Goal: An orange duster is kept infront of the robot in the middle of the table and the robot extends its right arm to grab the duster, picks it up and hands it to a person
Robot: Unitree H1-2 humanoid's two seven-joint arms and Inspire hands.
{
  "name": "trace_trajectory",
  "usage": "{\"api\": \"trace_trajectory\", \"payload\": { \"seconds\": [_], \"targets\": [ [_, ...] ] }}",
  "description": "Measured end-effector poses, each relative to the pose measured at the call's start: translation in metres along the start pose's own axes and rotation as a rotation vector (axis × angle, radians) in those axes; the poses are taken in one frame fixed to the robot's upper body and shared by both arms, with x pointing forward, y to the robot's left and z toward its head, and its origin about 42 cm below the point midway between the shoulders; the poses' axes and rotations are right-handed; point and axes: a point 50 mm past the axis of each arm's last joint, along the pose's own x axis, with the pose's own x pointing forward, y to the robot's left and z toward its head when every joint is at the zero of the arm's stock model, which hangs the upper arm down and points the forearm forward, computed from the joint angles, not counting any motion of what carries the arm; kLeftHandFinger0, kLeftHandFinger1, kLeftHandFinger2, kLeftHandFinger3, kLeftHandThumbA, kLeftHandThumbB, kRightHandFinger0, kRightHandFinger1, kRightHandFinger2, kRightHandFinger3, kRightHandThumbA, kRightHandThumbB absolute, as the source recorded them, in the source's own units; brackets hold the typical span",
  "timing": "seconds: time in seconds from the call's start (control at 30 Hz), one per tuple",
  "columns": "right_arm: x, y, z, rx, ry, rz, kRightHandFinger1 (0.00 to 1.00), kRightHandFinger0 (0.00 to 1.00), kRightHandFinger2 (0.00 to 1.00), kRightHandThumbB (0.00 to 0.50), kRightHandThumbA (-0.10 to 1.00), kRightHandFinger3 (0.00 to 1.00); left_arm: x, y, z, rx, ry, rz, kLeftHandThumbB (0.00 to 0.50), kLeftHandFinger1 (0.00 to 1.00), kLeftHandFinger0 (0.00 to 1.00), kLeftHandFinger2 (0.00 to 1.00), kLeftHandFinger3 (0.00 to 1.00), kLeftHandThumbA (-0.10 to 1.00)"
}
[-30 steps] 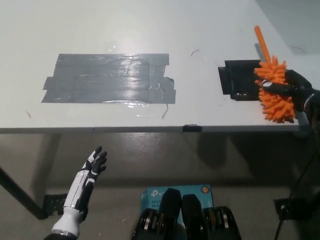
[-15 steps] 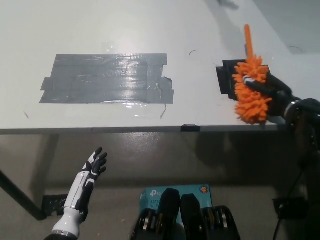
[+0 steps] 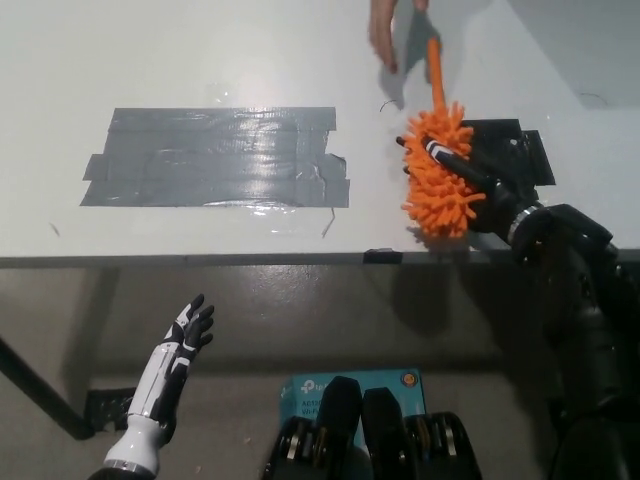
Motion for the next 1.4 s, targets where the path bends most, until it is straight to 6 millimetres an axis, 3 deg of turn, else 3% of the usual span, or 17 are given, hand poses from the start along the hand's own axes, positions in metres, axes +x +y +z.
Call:
{"api": "trace_trajectory", "payload": {
  "seconds": [0.33, 0.47, 0.7, 0.73, 0.77, 0.8, 0.83, 0.9, 0.97, 1.1, 1.17, 1.27, 1.4],
  "targets": [
    [0.013, 0.026, 0.008, 0.101, -0.025, 0.115, 0.29, 0.0, 0.68, 0.162, -0.1, 1.0, 0.007, 0.001, 0.008, 0.005, -0.027, -0.002, 0.181, 1.0, 1.0, 1.0, 1.0, 0.9],
    [0.017, 0.03, 0.008, 0.125, -0.016, 0.128, 0.29, 0.0, 0.68, 0.151, -0.1, 1.0, 0.009, 0.001, 0.01, 0.006, -0.035, -0.003, 0.181, 1.0, 1.0, 1.0, 1.0, 0.9],
    [0.018, 0.031, 0.006, 0.124, -0.005, 0.132, 0.35, 0.0, 0.75, 0.198, -0.1, 1.0, 0.013, 0.001, 0.013, 0.009, -0.044, -0.004, 0.176, 1.0, 1.0, 1.0, 1.0, 0.9],
    [0.018, 0.031, 0.006, 0.123, -0.004, 0.132, 0.87, 0.45, 1.0, 0.279, 0.05, 1.0, 0.013, 0.001, 0.013, 0.009, -0.045, -0.005, 0.178, 1.0, 1.0, 1.0, 1.0, 0.9],
    [0.019, 0.032, 0.006, 0.121, -0.003, 0.133, 0.94, 0.54, 1.0, 0.3, 0.03, 1.0, 0.013, 0.001, 0.013, 0.01, -0.046, -0.005, 0.179, 1.0, 1.0, 1.0, 1.0, 0.91],
    [0.019, 0.033, 0.006, 0.116, -0.005, 0.133, 1.0, 0.91, 1.0, 0.33, 0.2, 1.0, 0.014, 0.001, 0.014, 0.011, -0.048, -0.005, 0.18, 1.0, 1.0, 1.0, 1.0, 0.91],
    [0.019, 0.034, 0.007, 0.115, -0.007, 0.134, 1.0, 1.0, 1.0, 0.413, 0.33, 1.0, 0.014, 0.001, 0.014, 0.011, -0.048, -0.006, 0.181, 1.0, 1.0, 1.0, 1.0, 0.91],
    [0.018, 0.037, 0.009, 0.11, -0.014, 0.146, 1.0, 1.0, 1.0, 0.463, 0.44, 1.0, 0.015, 0.001, 0.014, 0.013, -0.05, -0.006, 0.172, 1.0, 1.0, 1.0, 1.0, 0.91],
    [0.017, 0.042, 0.011, 0.112, -0.027, 0.174, 1.0, 1.0, 1.0, 0.459, 0.56, 1.0, 0.016, 0.002, 0.015, 0.015, -0.052, -0.007, 0.172, 1.0, 1.0, 1.0, 1.0, 0.91],
    [0.013, 0.046, 0.014, 0.124, -0.052, 0.218, 1.0, 1.0, 1.0, 0.494, 0.63, 1.0, 0.018, 0.002, 0.017, 0.02, -0.057, -0.008, 0.182, 1.0, 1.0, 1.0, 1.0, 0.91],
    [0.012, 0.045, 0.013, 0.131, -0.055, 0.229, 1.0, 1.0, 1.0, 0.5, 0.74, 1.0, 0.018, 0.002, 0.017, 0.02, -0.058, -0.009, 0.175, 1.0, 1.0, 1.0, 1.0, 0.9],
    [0.009, 0.042, 0.013, 0.139, -0.065, 0.248, 1.0, 1.0, 1.0, 0.5, 0.74, 1.0, 0.019, 0.002, 0.017, 0.022, -0.058, -0.009, 0.169, 1.0, 1.0, 1.0, 1.0, 0.9],
    [0.002, 0.039, 0.018, 0.119, -0.084, 0.272, 1.0, 1.0, 1.0, 0.5, 0.83, 1.0, 0.019, 0.002, 0.018, 0.022, -0.059, -0.009, 0.164, 1.0, 1.0, 1.0, 1.0, 0.89]
  ]
}}
